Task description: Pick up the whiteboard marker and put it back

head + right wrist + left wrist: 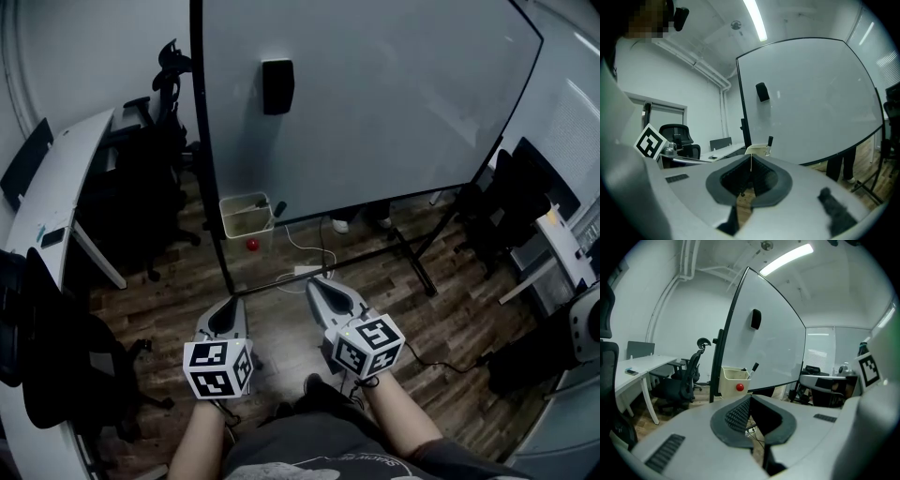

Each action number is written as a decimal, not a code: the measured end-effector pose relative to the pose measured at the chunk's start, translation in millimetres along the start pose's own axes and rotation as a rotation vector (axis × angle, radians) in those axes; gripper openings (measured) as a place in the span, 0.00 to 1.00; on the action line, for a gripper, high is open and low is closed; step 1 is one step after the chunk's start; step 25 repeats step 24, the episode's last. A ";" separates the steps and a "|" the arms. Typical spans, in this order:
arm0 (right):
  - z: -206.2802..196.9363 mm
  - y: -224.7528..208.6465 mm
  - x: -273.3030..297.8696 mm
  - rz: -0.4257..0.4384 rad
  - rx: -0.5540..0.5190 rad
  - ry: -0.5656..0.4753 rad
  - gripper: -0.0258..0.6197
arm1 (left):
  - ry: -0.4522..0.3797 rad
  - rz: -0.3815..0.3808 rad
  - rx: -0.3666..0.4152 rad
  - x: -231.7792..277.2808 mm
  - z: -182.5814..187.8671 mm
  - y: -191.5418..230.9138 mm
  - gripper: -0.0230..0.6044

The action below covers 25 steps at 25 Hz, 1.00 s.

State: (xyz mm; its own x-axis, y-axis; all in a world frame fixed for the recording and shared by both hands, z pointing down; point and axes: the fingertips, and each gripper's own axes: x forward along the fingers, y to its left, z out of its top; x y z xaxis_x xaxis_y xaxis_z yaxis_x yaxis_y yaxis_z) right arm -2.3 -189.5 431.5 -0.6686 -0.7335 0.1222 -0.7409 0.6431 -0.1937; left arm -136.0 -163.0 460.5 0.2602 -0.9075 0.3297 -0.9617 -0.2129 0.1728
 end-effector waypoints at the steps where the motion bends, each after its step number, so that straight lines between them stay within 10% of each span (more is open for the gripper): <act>1: -0.3 -2.2 -3.1 -0.005 -0.001 0.001 0.08 | 0.000 -0.006 0.001 1.1 -0.2 -3.7 0.06; 25: -2.0 -13.0 -61.8 0.065 -0.018 0.052 0.08 | -0.001 0.018 0.002 -18.3 -9.7 -71.1 0.06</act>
